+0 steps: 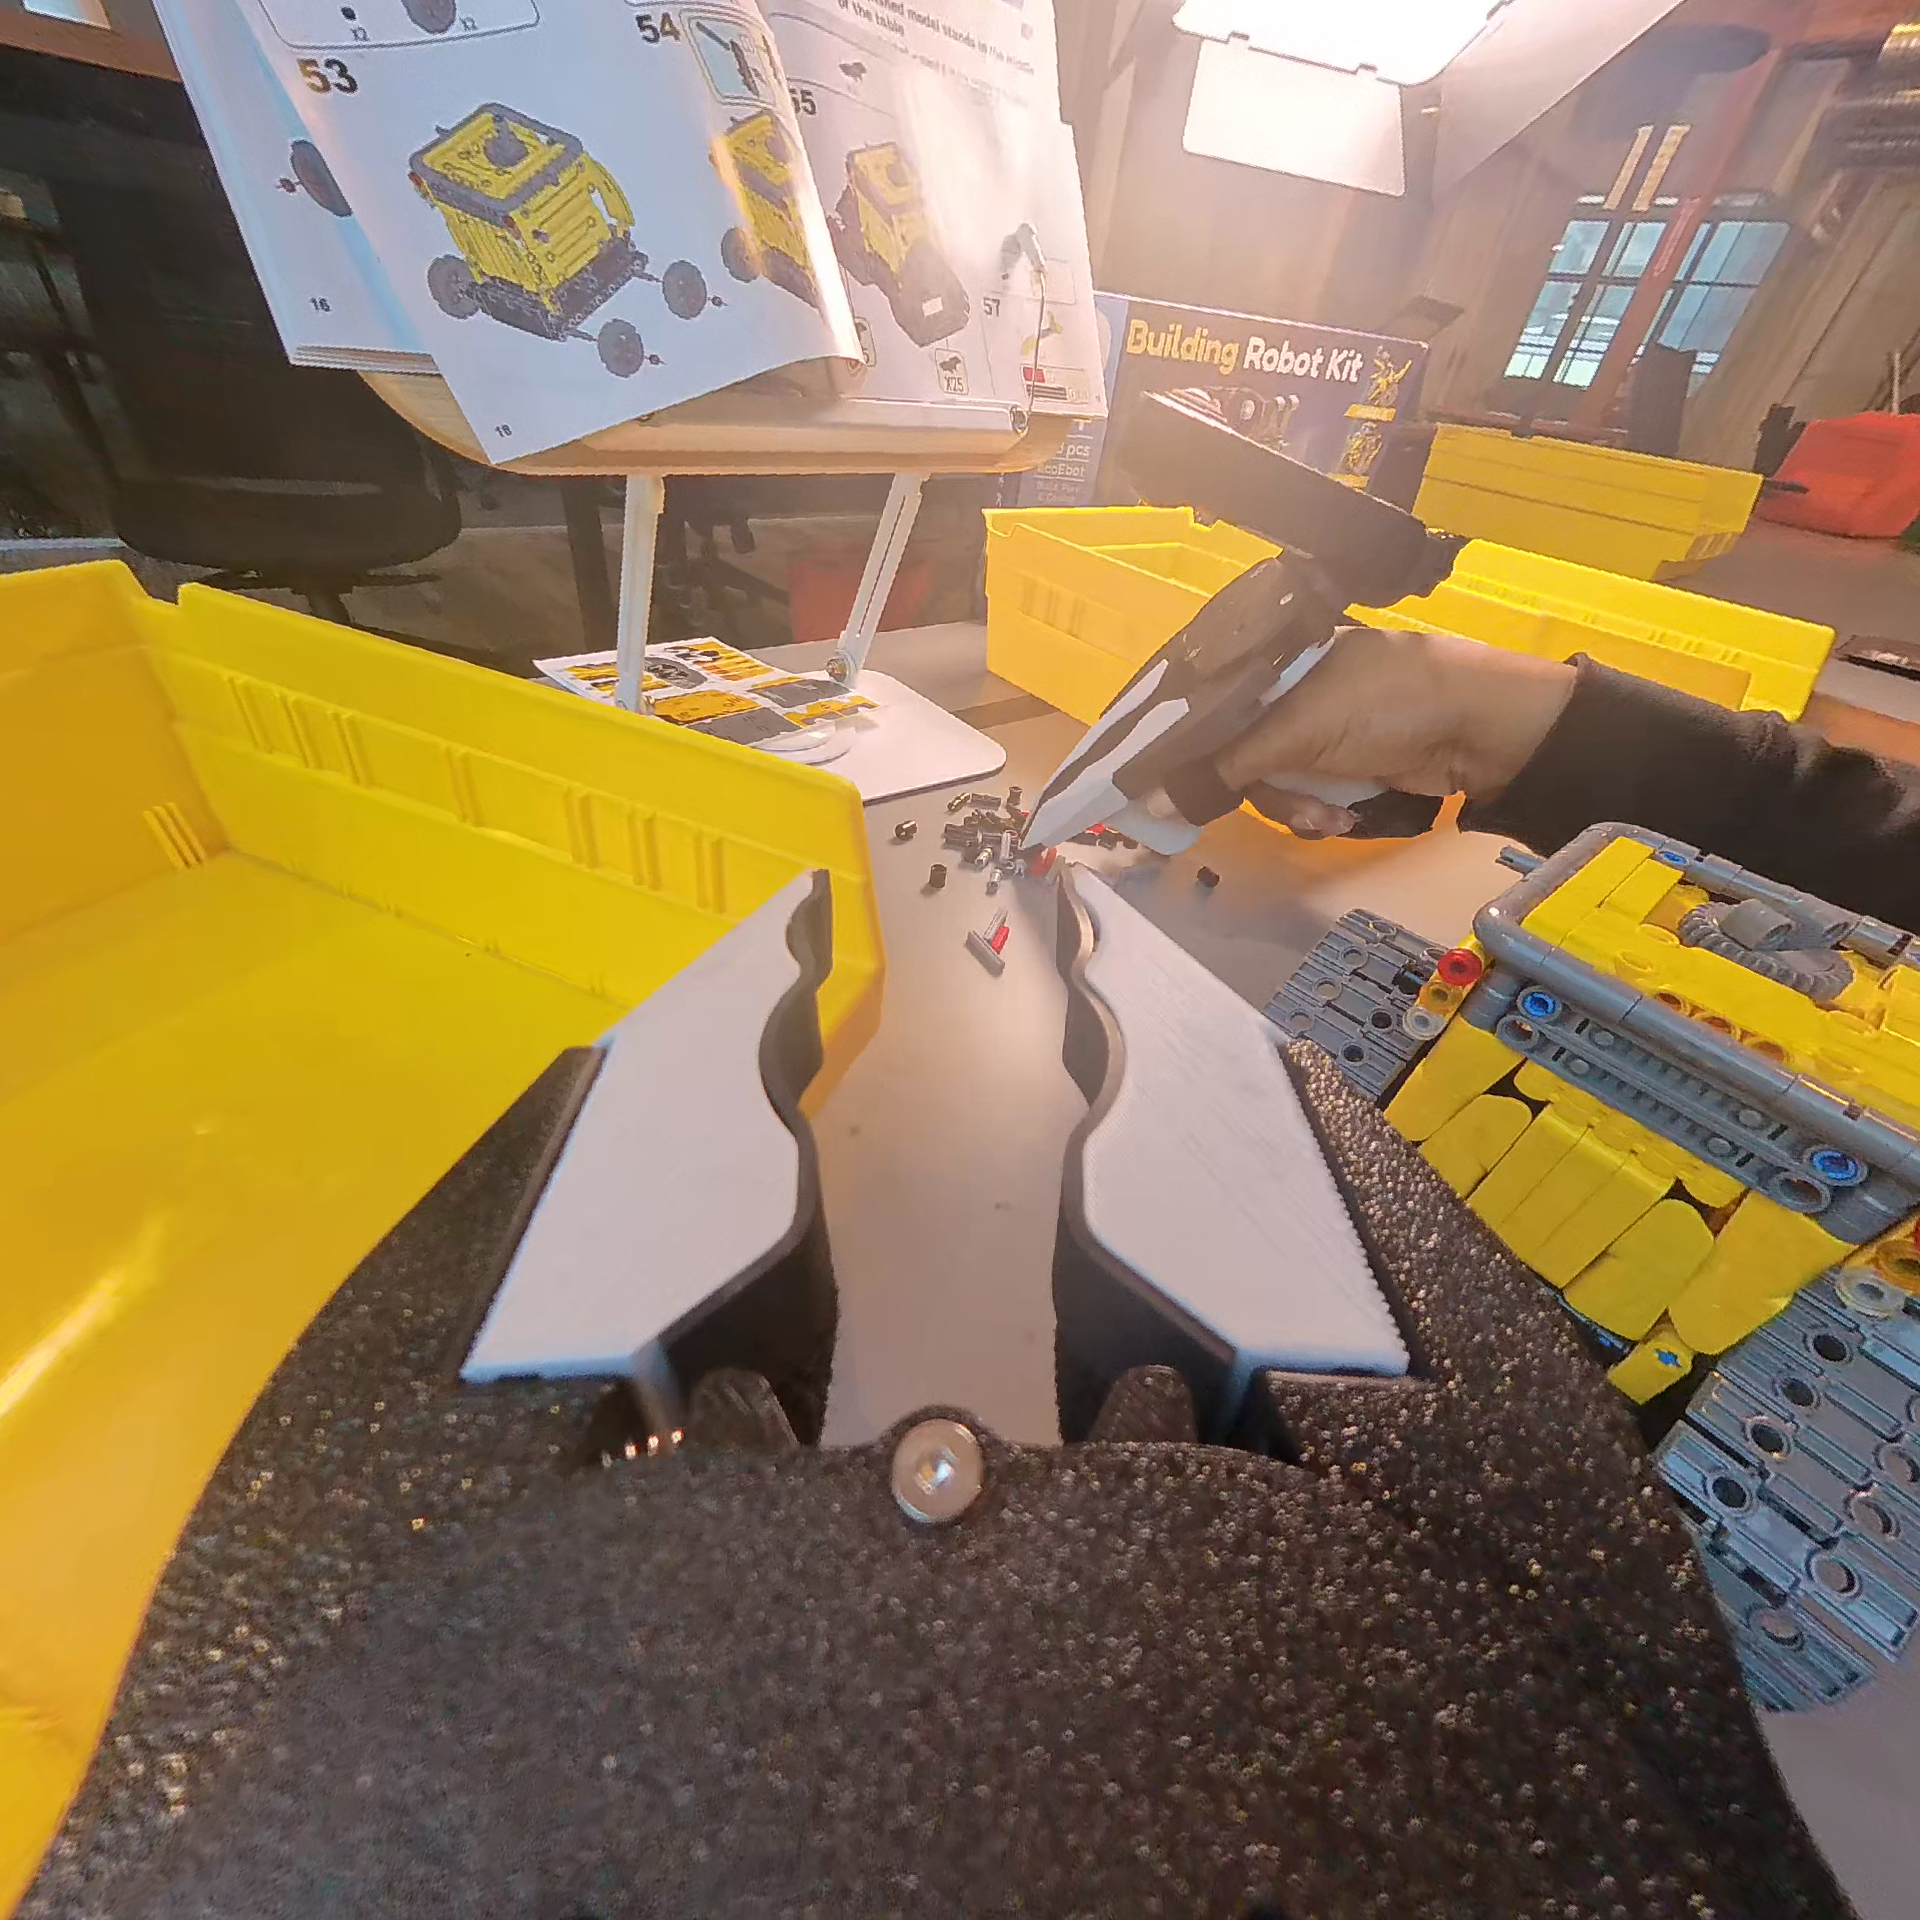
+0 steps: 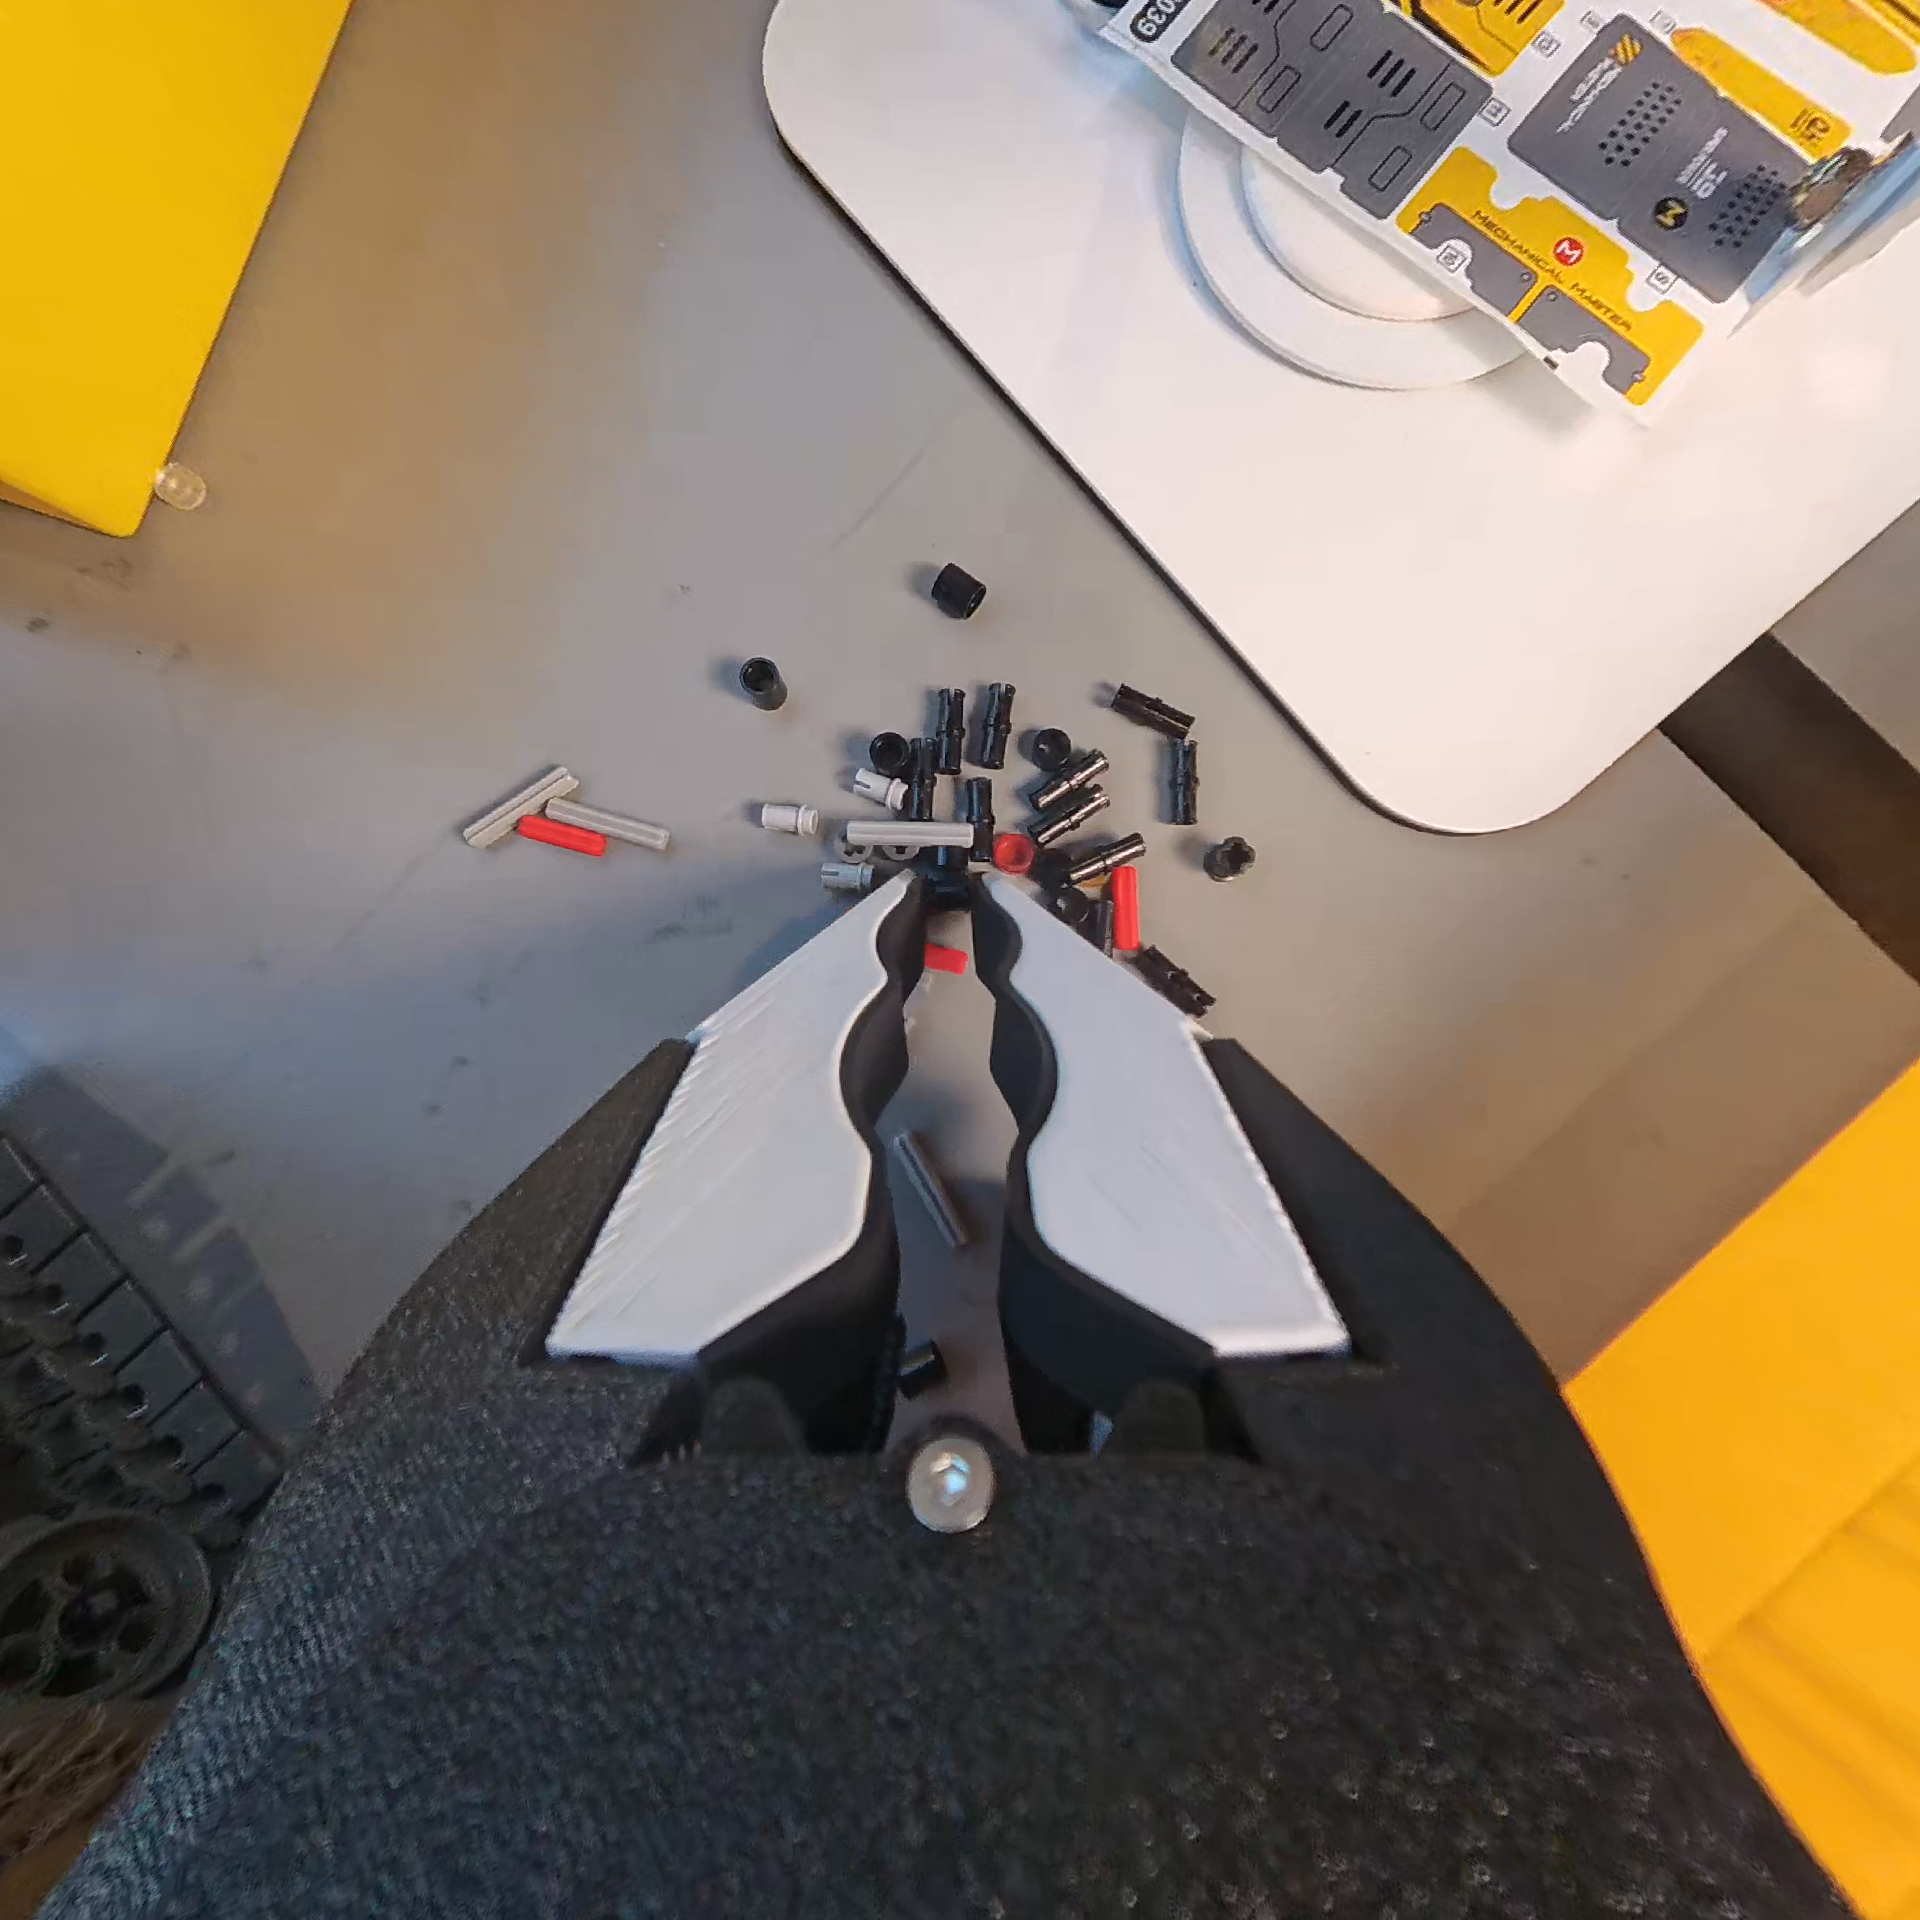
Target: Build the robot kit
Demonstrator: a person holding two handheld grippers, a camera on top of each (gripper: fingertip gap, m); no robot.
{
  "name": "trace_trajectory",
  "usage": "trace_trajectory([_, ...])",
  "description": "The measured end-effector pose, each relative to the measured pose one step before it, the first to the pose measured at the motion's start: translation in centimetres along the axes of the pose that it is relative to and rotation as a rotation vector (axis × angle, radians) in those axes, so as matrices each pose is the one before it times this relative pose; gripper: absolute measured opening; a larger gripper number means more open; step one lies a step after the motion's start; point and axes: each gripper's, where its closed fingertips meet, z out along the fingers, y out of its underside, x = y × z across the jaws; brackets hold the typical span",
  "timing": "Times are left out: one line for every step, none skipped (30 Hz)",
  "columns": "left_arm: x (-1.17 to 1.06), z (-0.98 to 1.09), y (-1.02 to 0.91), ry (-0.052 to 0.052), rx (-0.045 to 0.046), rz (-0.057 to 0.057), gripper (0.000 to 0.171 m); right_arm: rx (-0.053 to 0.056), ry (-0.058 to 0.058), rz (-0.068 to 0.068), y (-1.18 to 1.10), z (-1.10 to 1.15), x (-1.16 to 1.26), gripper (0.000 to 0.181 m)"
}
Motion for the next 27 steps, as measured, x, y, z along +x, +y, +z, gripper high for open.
trace_trajectory([0.000,0.008,0.002,0.0001,-0.00020,0.0000,0.042,0.0021,-0.0064,0.0070,0.006,-0.012,-0.033,0.008])
trace_trajectory([0.002,0.003,0.000,-0.0002,0.00009,0.0006,0.042,0.0018,-0.0043,0.0028,0.004,-0.035,-0.044,0.008])
trace_trajectory([0.014,-0.002,0.009,0.0005,-0.00054,0.0003,0.042,0.0100,0.0025,-0.0024,-0.131,-0.113,-0.002,0.008])
trace_trajectory([-0.010,0.001,-0.001,-0.0005,0.00009,0.0005,0.042,0.0170,0.0044,0.0000,-0.251,-0.252,0.024,0.008])
trace_trajectory([0.006,-0.006,-0.014,-0.0001,0.00041,0.0007,0.042,0.0214,0.0003,0.0042,-0.327,-0.409,-0.012,0.008])
trace_trajectory([-0.010,-0.006,0.008,-0.0001,-0.00061,-0.0002,0.042,0.0314,-0.0060,0.0100,-0.484,-0.563,-0.050,0.008])
trace_trajectory([-0.007,-0.001,-0.004,-0.0001,0.00022,-0.0006,0.042,0.0307,-0.0120,0.0164,-0.450,-0.643,-0.087,0.008])
trace_trajectory([0.003,0.001,-0.003,0.0002,0.00021,0.0000,0.042,0.0309,-0.0188,0.0136,-0.419,-0.703,-0.181,0.008])
trace_trajectory([0.005,0.003,0.000,-0.0002,0.00008,0.0003,0.042,0.0352,-0.0317,0.0084,-0.389,-0.756,-0.428,0.008])
trace_trajectory([-0.001,-0.002,0.004,0.0001,-0.00028,0.0004,0.042,0.0406,-0.0508,0.0079,-0.354,-0.803,-0.775,0.008])
trace_trajectory([0.015,0.011,0.006,0.0002,-0.00040,0.0008,0.042,0.0360,-0.0470,0.0062,-0.142,-0.808,-0.770,0.008])
trace_trajectory([0.003,-0.010,0.006,-0.0003,-0.00031,0.0007,0.042,0.0155,-0.0362,-0.0144,0.345,-0.779,-0.688,0.008])
trace_trajectory([0.008,-0.009,-0.031,-0.0007,0.00107,0.0012,0.042,-0.0086,-0.0260,-0.0371,0.882,-0.740,-0.638,0.008])
trace_trajectory([0.015,-0.018,-0.020,-0.0001,0.00111,0.0014,0.042,-0.0232,-0.0118,-0.0486,1.293,-0.680,-0.567,0.008])
trace_trajectory([0.019,0.004,0.008,0.0001,-0.00035,0.0016,0.042,-0.0282,-0.0039,-0.0561,1.481,-0.593,-0.560,0.008])
trace_trajectory([0.041,0.018,0.026,0.0009,-0.00169,0.0023,0.042,-0.0268,-0.0025,-0.0585,1.553,-0.482,-0.663,0.008])
trace_trajectory([0.046,0.037,0.047,0.0007,-0.00251,0.0031,0.042,-0.0311,-0.0108,-0.0570,1.584,-0.352,-0.871,0.008])
trace_trajectory([0.047,0.047,0.049,0.0004,-0.00273,0.0036,0.042,-0.0228,0.0001,-0.0560,1.354,-0.250,-0.765,0.008])
trace_trajectory([0.051,0.039,0.060,0.0008,-0.00271,0.0039,0.042,-0.0169,0.0020,-0.0417,1.100,-0.203,-0.720,0.008])
trace_trajectory([0.035,0.044,0.051,0.0000,-0.00297,0.0032,0.042,-0.0194,-0.0031,-0.0181,0.914,-0.162,-0.656,0.008])
trace_trajectory([0.020,0.035,0.052,-0.0001,-0.00238,0.0023,0.042,-0.0125,0.0069,-0.0067,0.624,-0.160,-0.341,0.008])
trace_trajectory([0.007,0.022,0.035,-0.0009,-0.00107,0.0018,0.042,-0.0074,0.0079,-0.0059,0.429,-0.170,-0.207,0.008])
trace_trajectory([-0.032,0.014,0.032,-0.0016,-0.00107,0.0005,0.042,-0.0060,0.0025,-0.0052,0.295,-0.151,-0.188,0.008])
trace_trajectory([-0.046,0.032,0.066,-0.0015,-0.00241,-0.0011,0.042,-0.0049,0.0033,-0.0010,0.164,-0.127,-0.077,0.008])
trace_trajectory([-0.035,0.035,0.061,-0.0004,-0.00287,-0.0020,0.042,-0.0075,-0.0005,0.0021,0.168,-0.058,-0.033,0.008])
trace_trajectory([-0.006,0.046,0.086,0.0013,-0.00334,-0.0020,0.042,-0.0051,-0.0023,0.0012,0.091,-0.022,-0.003,0.009])
trace_trajectory([-0.020,0.045,0.089,0.0007,-0.00440,-0.0026,0.042,-0.0052,-0.0076,0.0017,0.068,0.031,-0.045,0.010])
